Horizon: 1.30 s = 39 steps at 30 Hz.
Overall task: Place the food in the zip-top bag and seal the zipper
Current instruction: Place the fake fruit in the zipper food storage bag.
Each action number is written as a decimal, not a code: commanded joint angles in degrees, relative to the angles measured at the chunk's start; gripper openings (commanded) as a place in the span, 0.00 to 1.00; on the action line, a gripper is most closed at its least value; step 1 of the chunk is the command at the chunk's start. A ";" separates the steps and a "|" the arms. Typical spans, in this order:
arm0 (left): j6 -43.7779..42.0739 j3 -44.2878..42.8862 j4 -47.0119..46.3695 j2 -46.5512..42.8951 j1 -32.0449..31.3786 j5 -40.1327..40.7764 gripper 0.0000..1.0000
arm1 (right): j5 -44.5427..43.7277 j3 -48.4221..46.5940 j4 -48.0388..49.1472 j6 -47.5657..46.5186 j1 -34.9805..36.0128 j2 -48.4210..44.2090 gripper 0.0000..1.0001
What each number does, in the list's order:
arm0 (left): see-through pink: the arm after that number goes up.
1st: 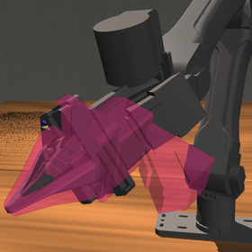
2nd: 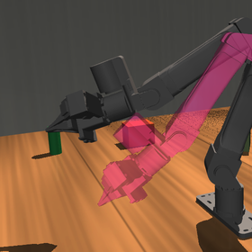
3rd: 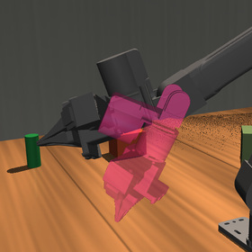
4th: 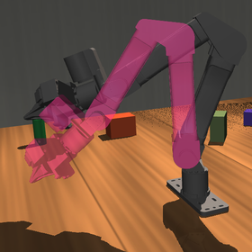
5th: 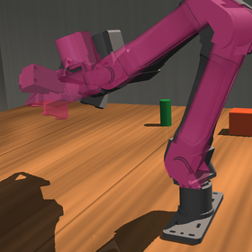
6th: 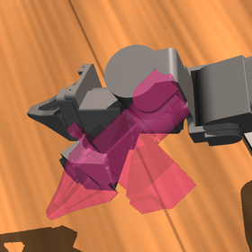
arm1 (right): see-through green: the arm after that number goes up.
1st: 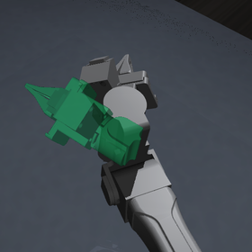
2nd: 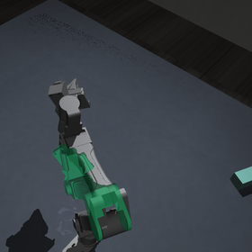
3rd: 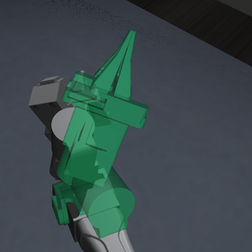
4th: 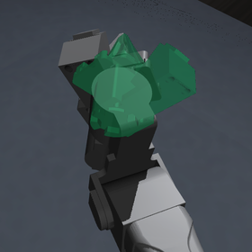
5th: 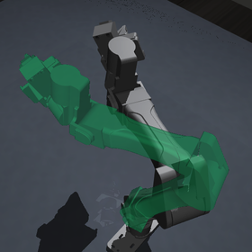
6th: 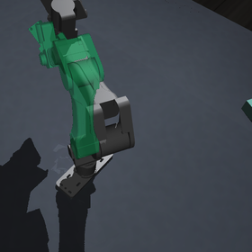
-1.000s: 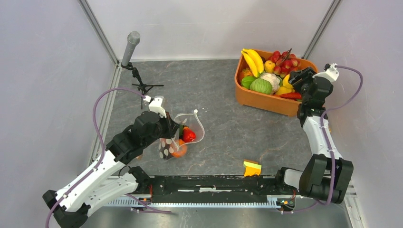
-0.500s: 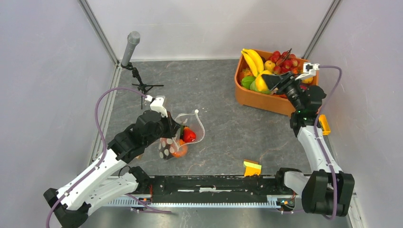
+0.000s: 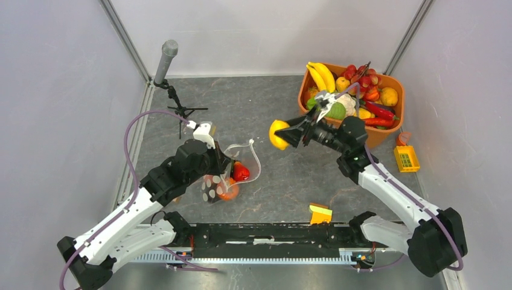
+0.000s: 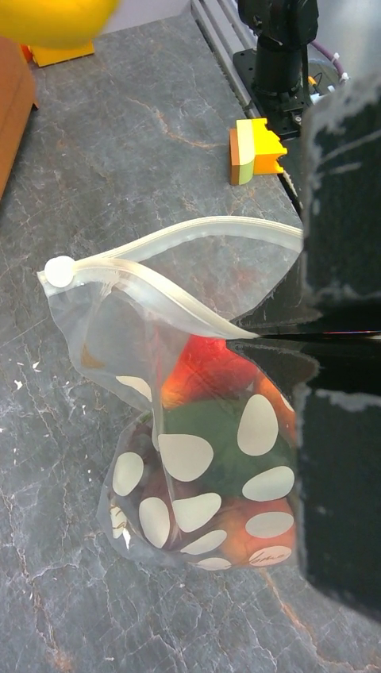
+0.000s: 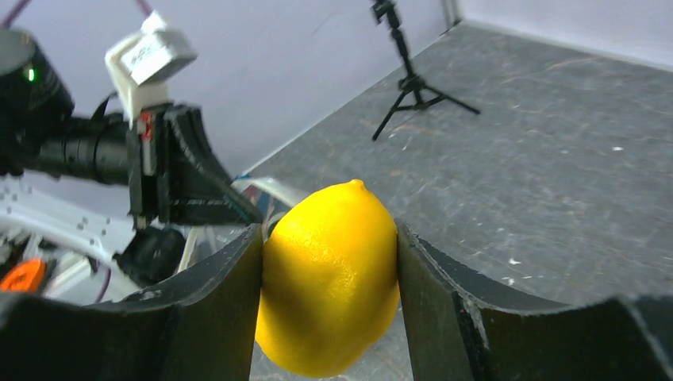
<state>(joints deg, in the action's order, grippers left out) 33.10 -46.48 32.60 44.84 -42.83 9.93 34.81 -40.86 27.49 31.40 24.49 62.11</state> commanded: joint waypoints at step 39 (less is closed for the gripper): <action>2.38 -2.23 -1.32 -6.26 0.13 0.63 0.02 | -20.48 -12.16 0.42 -16.80 36.42 21.62 0.74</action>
<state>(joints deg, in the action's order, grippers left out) 33.12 -46.37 33.08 39.51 -42.83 9.17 5.45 -48.77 24.93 13.45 60.64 82.02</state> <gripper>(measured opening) 0.040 0.685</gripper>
